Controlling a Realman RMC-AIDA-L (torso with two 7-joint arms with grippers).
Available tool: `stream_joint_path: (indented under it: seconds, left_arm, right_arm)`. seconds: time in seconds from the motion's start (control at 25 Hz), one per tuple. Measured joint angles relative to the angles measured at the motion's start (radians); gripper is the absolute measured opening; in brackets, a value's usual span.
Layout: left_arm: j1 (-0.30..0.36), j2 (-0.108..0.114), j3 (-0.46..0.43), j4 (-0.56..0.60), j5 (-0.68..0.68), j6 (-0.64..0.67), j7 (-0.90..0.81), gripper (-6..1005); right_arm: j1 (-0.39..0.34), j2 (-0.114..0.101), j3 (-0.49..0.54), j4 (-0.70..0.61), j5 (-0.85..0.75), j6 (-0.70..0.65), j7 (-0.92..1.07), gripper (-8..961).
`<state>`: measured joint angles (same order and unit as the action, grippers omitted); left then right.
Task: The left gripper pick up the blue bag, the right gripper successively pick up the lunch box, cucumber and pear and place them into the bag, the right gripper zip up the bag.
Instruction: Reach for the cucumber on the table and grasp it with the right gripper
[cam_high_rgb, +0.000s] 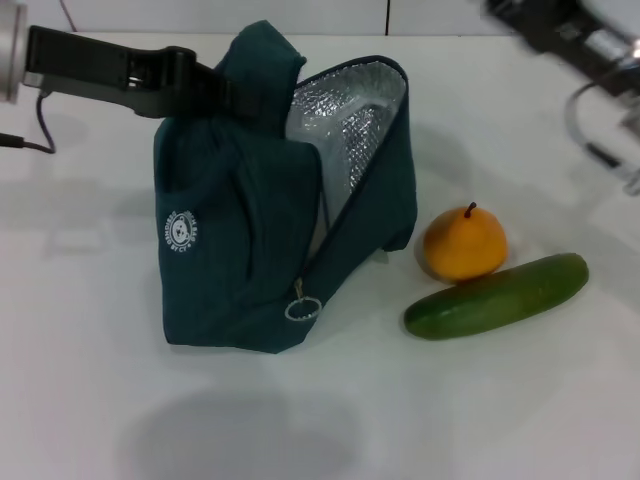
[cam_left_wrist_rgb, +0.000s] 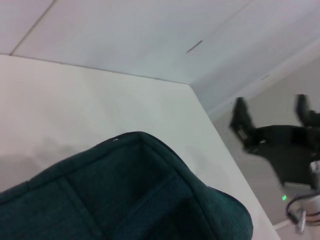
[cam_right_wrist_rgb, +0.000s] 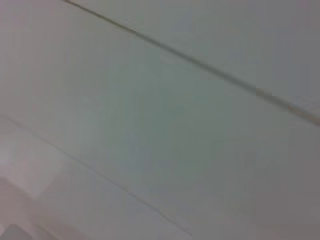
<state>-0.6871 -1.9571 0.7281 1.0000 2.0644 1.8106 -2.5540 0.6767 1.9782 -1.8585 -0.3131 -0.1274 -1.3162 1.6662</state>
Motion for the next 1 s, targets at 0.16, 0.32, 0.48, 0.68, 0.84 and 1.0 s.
stream_joint_path:
  seconds: [0.16, 0.32, 0.48, 0.68, 0.84, 1.0]
  left_arm:
    - [0.007, 0.008, -0.001, 0.001, -0.001, -0.001, 0.000, 43]
    - [0.009, 0.008, -0.001, 0.003, -0.004, 0.000, 0.000, 42]
    - [0.020, 0.008, -0.001, 0.003, -0.005, 0.000, 0.000, 40]
    - [0.022, 0.007, 0.002, 0.003, -0.002, -0.001, 0.015, 40]
    - [0.021, 0.005, 0.002, 0.003, 0.002, -0.001, 0.023, 40]
    - [0.023, 0.004, -0.001, 0.003, 0.003, -0.005, 0.027, 41]
  right_arm:
    - [-0.002, -0.125, 0.061, -0.012, -0.154, -0.061, -0.087, 674]
    - [0.024, -0.270, 0.126, -0.085, -0.459, -0.083, -0.101, 747]
    - [0.044, -0.334, 0.290, -0.190, -0.854, -0.081, -0.051, 766]
    - [0.058, -0.321, 0.589, -0.410, -1.503, -0.211, -0.010, 774]
    - [0.063, -0.261, 0.744, -0.583, -1.831, -0.312, 0.006, 799]
    - [0.061, -0.204, 0.783, -0.738, -2.040, -0.350, 0.006, 869]
